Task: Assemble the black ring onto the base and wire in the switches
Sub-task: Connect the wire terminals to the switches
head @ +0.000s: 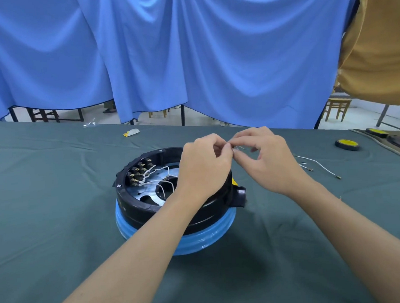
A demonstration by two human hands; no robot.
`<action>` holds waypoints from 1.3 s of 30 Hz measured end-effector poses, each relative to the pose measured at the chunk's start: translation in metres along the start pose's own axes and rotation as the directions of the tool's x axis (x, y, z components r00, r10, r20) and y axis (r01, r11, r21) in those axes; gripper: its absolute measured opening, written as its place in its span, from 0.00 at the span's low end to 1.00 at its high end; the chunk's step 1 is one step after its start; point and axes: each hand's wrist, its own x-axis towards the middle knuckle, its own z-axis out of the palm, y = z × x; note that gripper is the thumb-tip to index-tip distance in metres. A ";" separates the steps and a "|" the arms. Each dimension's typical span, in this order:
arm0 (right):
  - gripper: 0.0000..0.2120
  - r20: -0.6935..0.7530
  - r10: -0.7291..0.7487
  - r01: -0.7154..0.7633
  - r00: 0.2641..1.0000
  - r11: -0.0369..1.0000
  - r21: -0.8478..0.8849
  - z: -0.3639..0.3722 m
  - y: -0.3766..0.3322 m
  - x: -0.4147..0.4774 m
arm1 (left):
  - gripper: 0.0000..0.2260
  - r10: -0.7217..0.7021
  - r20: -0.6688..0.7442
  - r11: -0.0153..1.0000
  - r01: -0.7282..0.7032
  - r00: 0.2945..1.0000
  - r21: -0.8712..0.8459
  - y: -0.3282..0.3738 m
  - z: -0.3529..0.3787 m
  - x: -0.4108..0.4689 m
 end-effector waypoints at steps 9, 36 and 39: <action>0.07 0.129 0.061 -0.088 0.990 0.974 0.209 0.007 -0.035 0.025 | 0.09 -0.196 0.060 0.950 0.205 0.979 -0.234 -0.013 -0.044 0.015; 0.01 0.616 0.537 -0.757 0.576 0.636 0.153 0.130 -0.059 0.089 | 0.13 -0.509 0.136 0.828 0.527 0.850 -0.192 -0.125 -0.111 0.024; 0.04 0.633 0.539 -0.767 0.556 0.626 0.141 0.132 -0.059 0.093 | 0.15 -0.530 0.151 0.796 0.551 0.834 -0.249 -0.125 -0.111 0.022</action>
